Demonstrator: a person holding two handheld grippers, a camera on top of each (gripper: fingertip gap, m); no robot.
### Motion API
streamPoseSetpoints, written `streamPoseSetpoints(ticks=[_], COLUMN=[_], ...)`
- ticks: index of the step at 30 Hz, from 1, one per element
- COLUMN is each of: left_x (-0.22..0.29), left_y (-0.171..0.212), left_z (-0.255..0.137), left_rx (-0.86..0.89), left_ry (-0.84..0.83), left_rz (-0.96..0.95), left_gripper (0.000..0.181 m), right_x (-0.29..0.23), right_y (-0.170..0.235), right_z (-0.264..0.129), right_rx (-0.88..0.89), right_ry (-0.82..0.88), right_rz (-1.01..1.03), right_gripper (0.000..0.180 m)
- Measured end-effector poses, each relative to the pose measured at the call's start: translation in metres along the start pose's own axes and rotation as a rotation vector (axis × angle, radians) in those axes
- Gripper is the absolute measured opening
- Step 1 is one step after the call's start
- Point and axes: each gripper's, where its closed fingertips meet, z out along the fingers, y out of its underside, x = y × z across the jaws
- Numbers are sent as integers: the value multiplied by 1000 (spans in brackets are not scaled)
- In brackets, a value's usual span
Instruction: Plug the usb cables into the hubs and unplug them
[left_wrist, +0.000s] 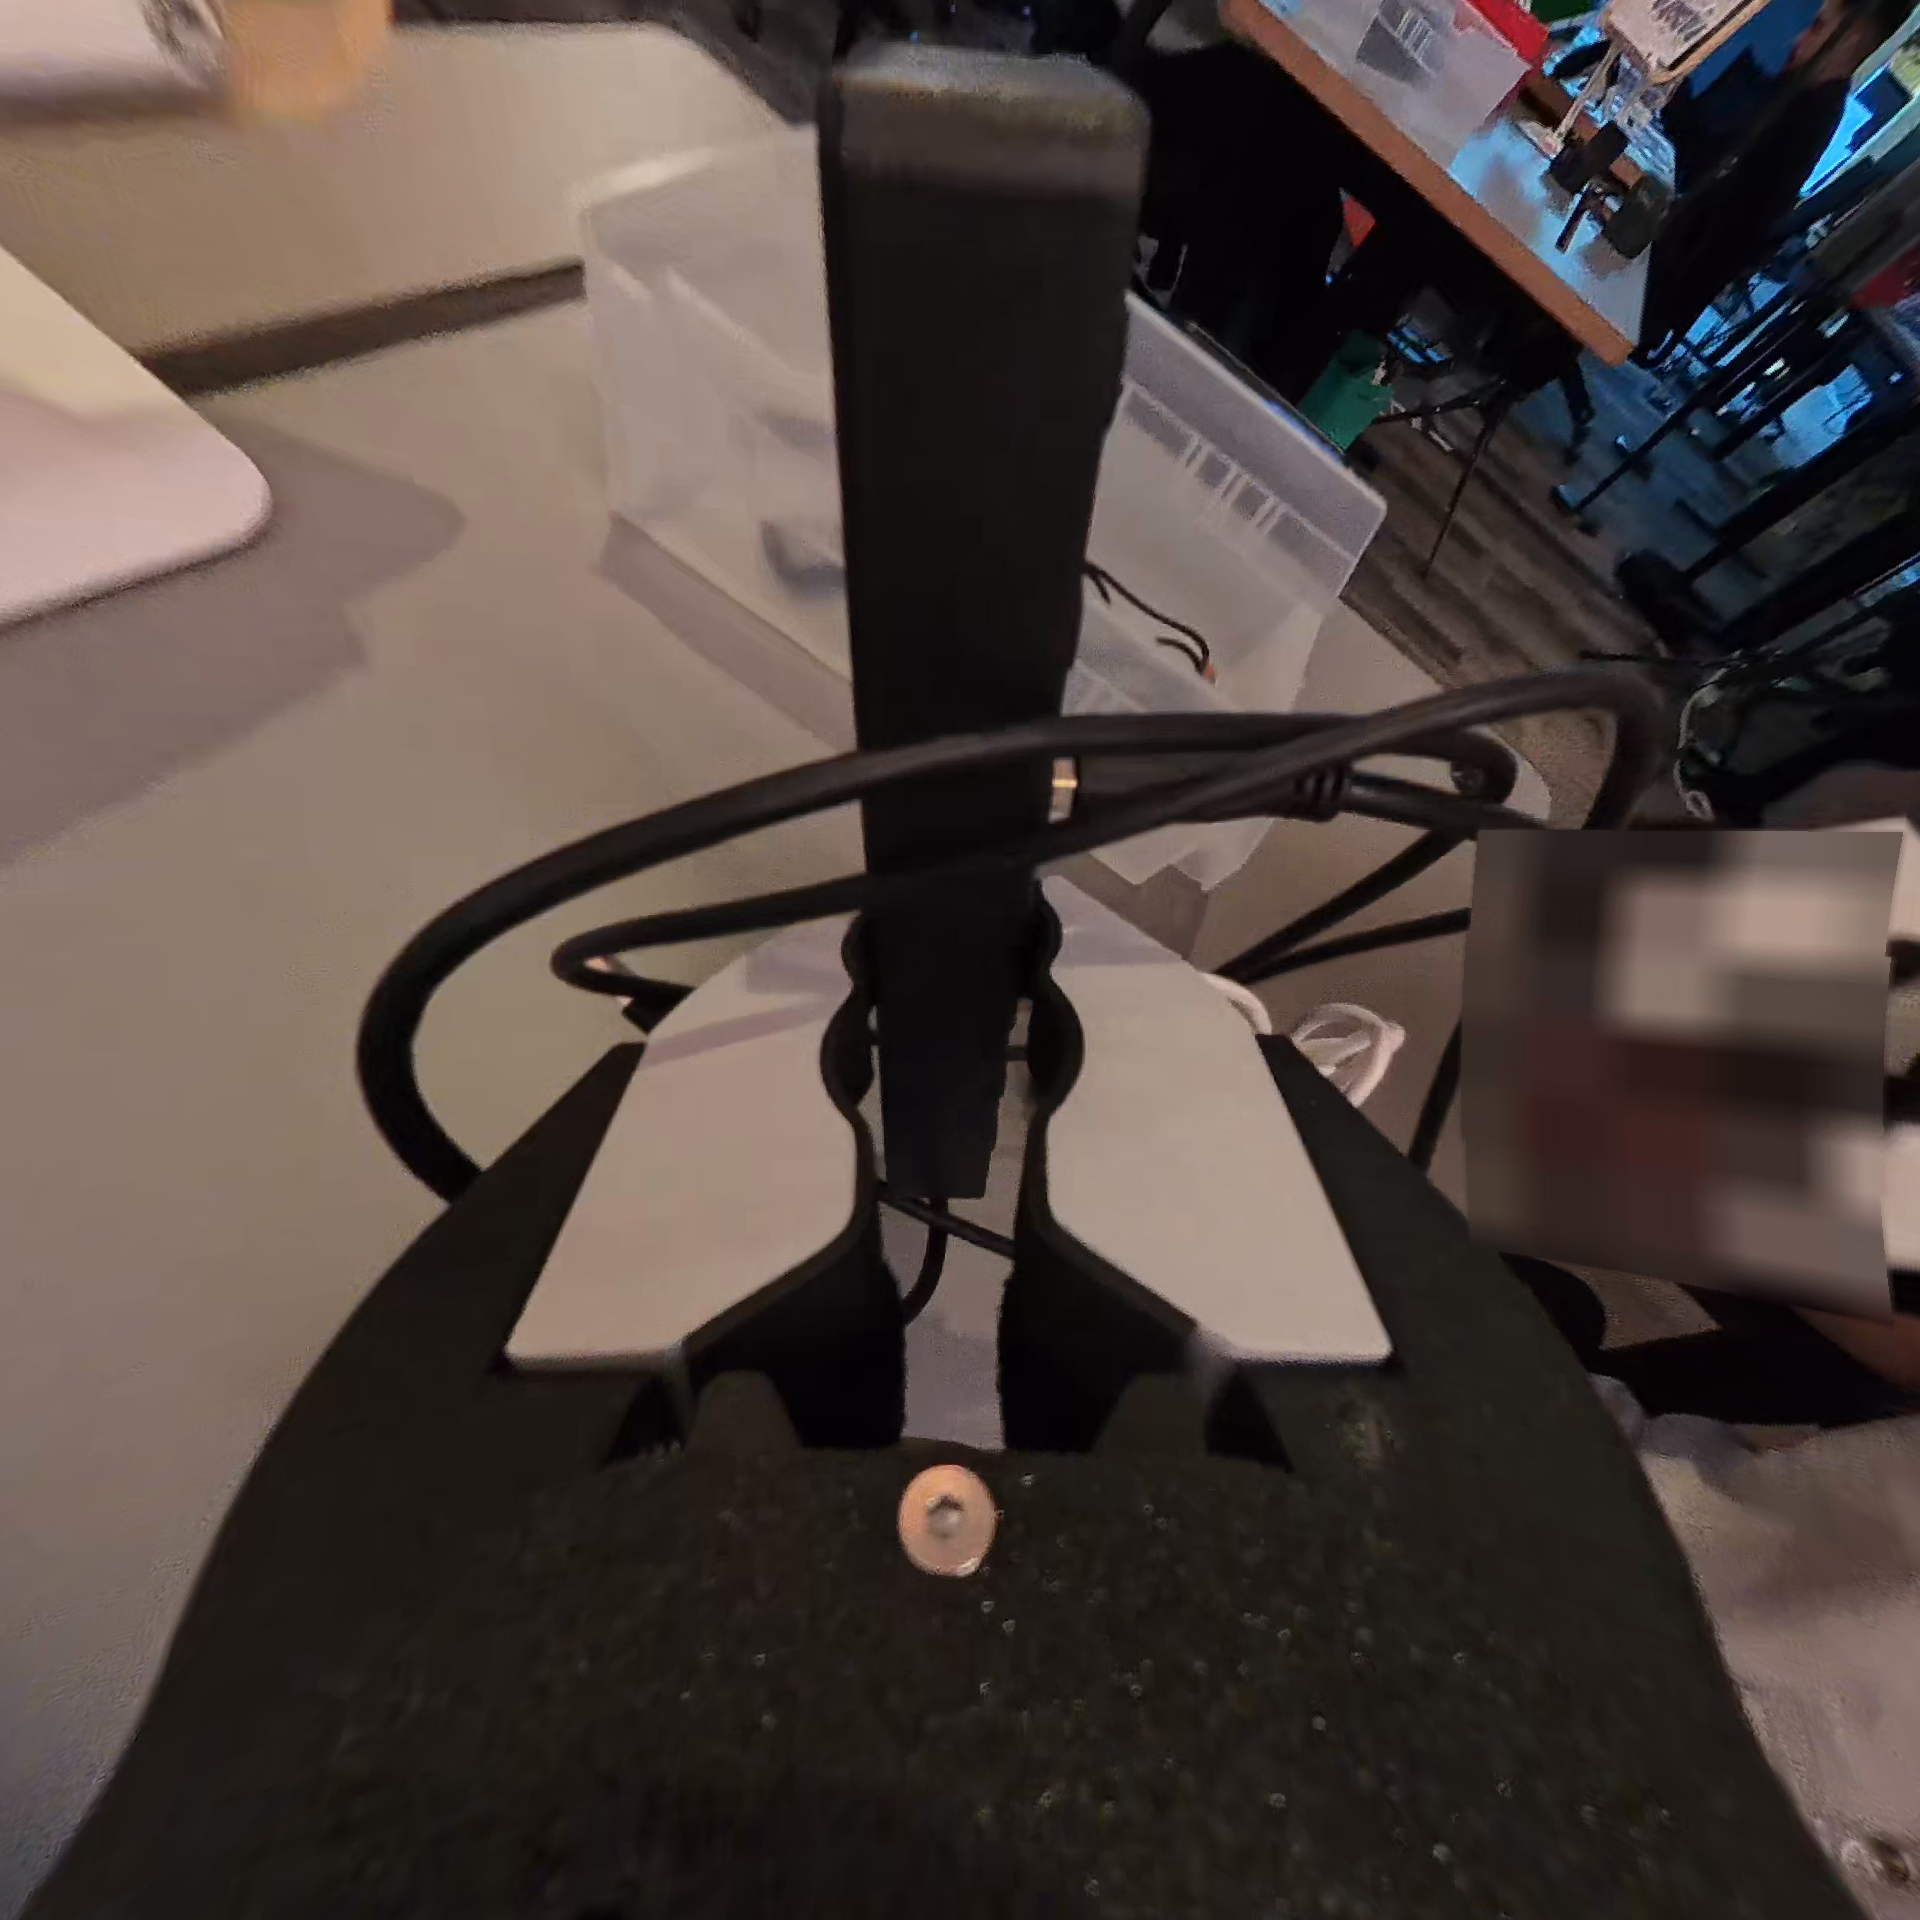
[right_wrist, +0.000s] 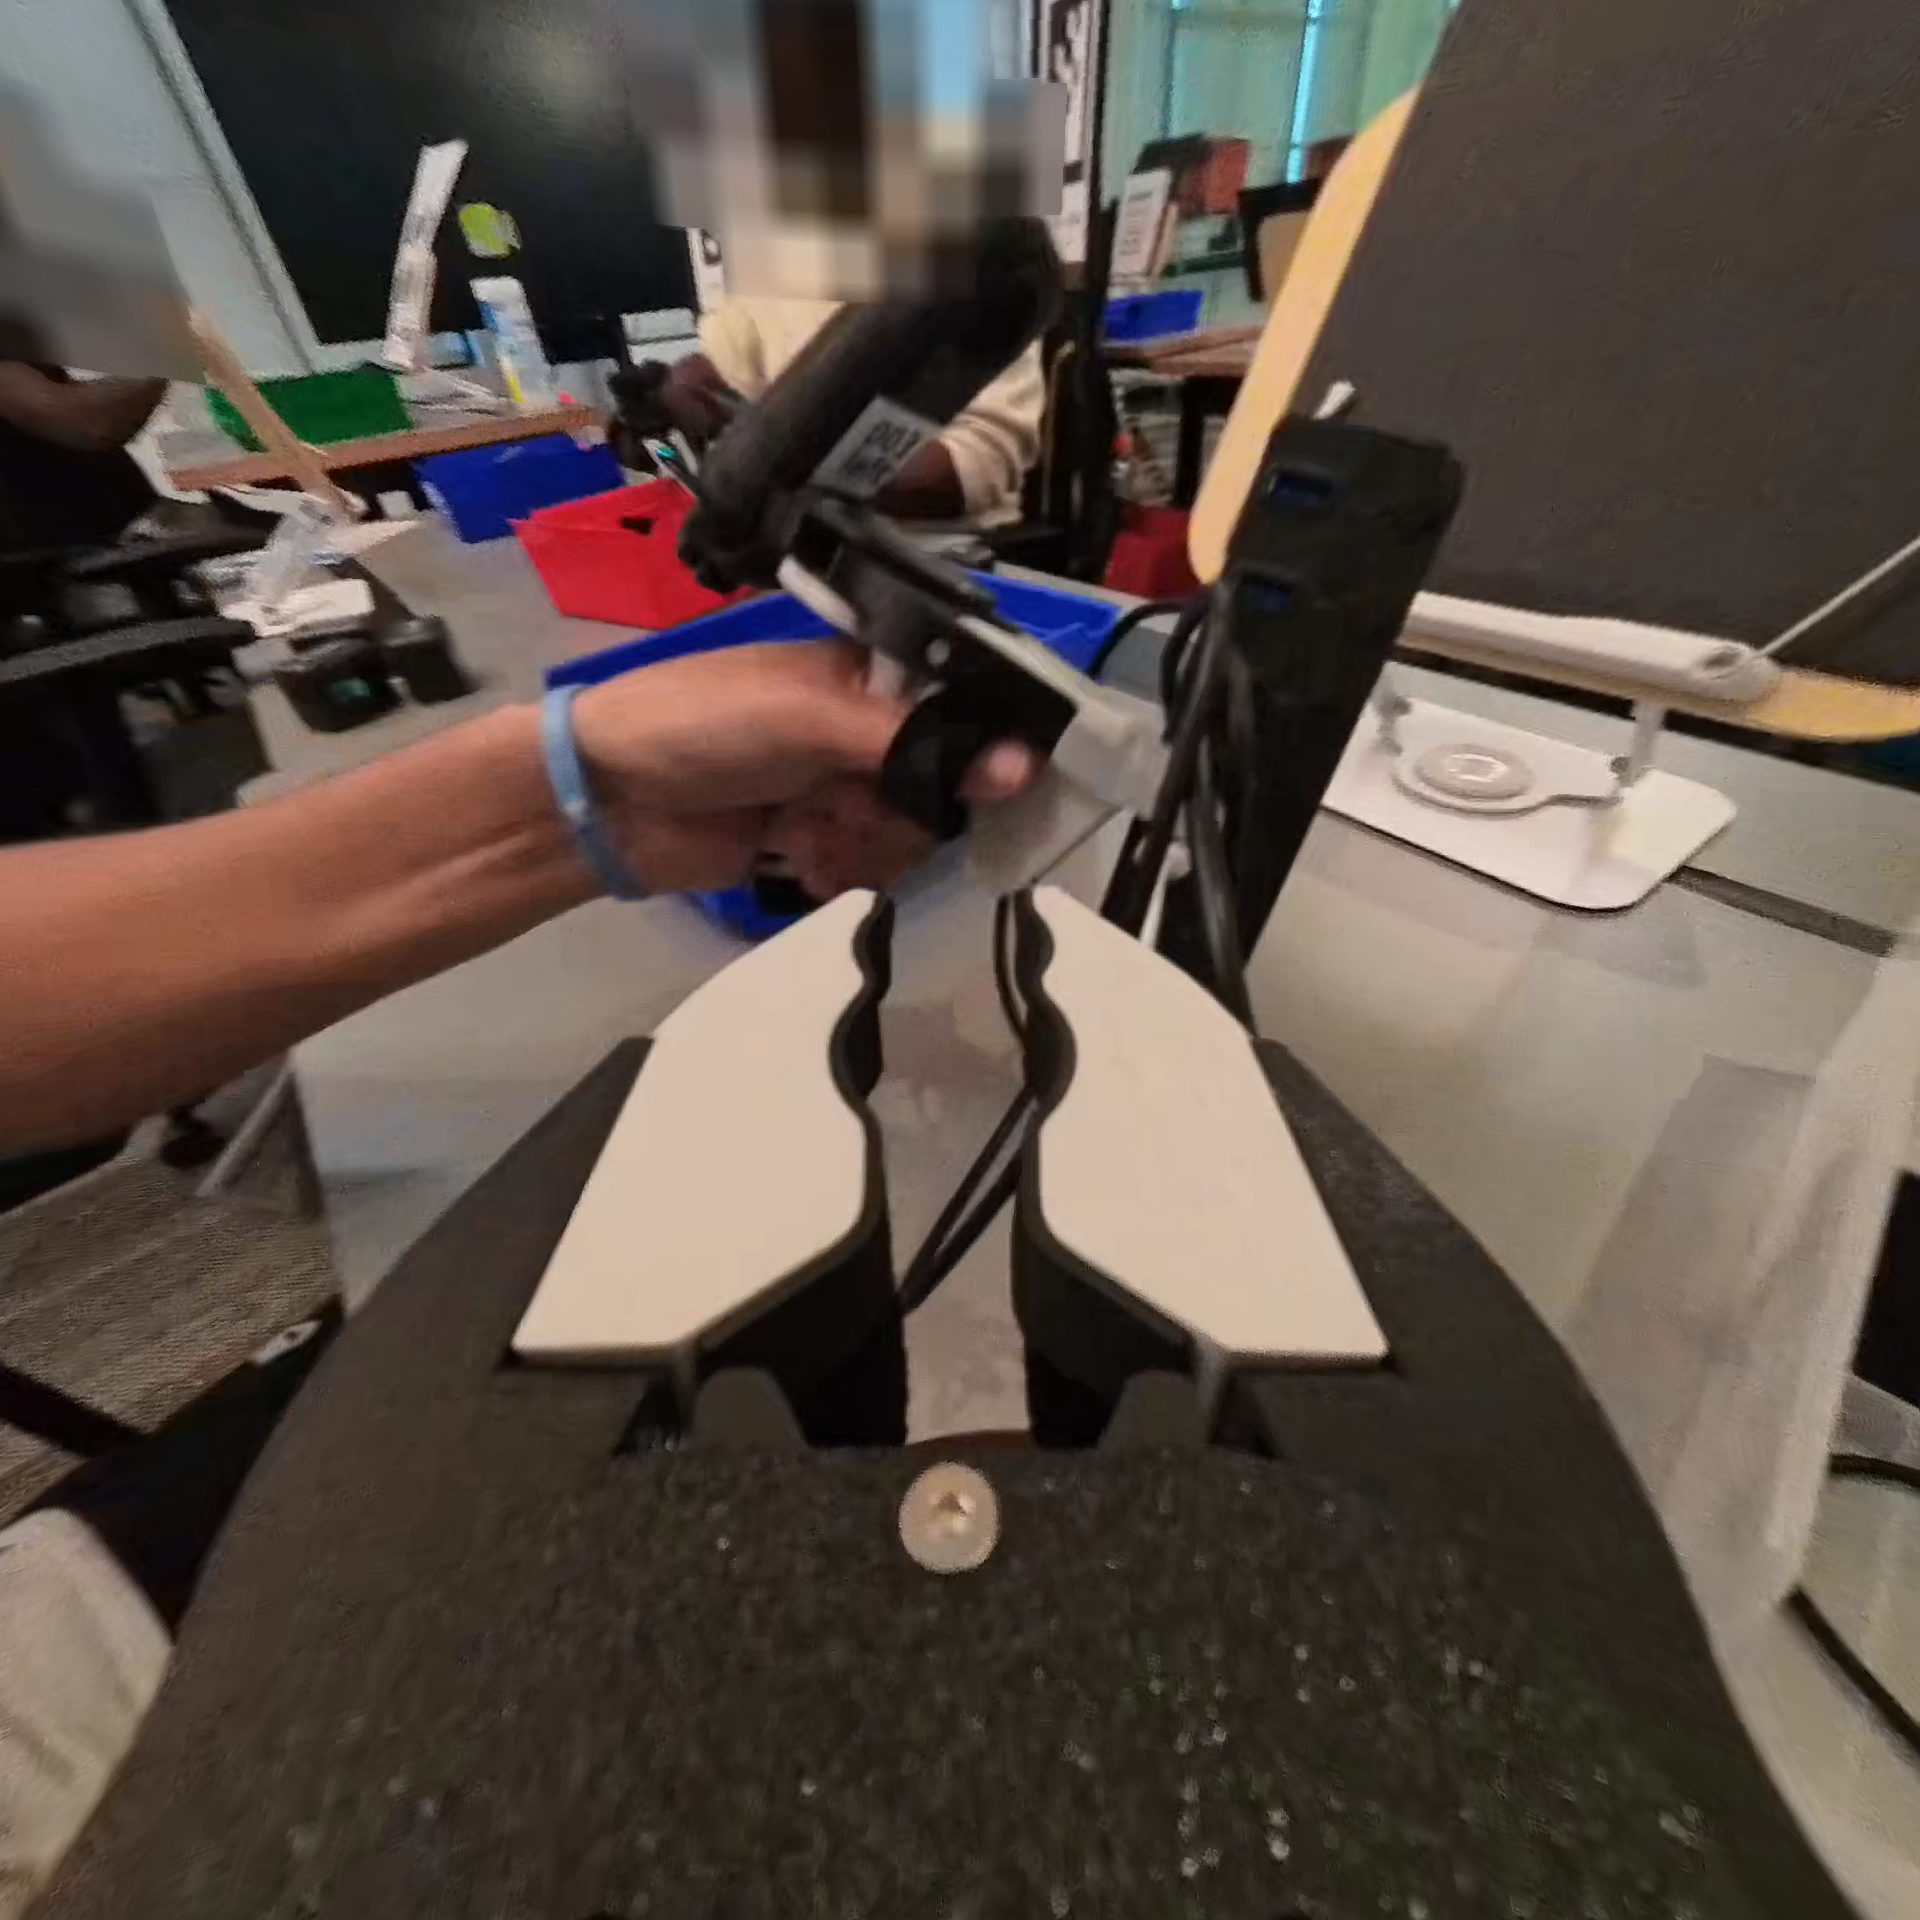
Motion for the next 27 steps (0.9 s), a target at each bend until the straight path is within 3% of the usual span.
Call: streamPoseSetpoints(ticks=[5, 7, 14, 17, 22, 27], left_x=[-3, -3, -20, -34, -38, -47], left_y=[36, 45, 59, 59, 50, 49], left_z=[8, 5, -14, -24, -35, -40], left_rx=[-28, -25, 30, 55, 147, 197], left_ry=[-54, -92, -192, -255, -299, -352], left_rz=[-57, -48, -62, -55, -39, -88], left_gripper=[25, 24, 25, 25, 25, 25], right_x=[33, 38, 23, 21, 32, -18], right_y=[14, 21, 28, 9, 10, 16], right_z=[24, 34, 56, 46, 31, 28], right_rx=[-94, -132, -187, -125, -177, -90], right_ry=[70, 95, 32, 38, 113, -118], right_rz=[63, 49, 52, 33, -8, 78], right_gripper=[12, 0, 6, 18, 16, 19])
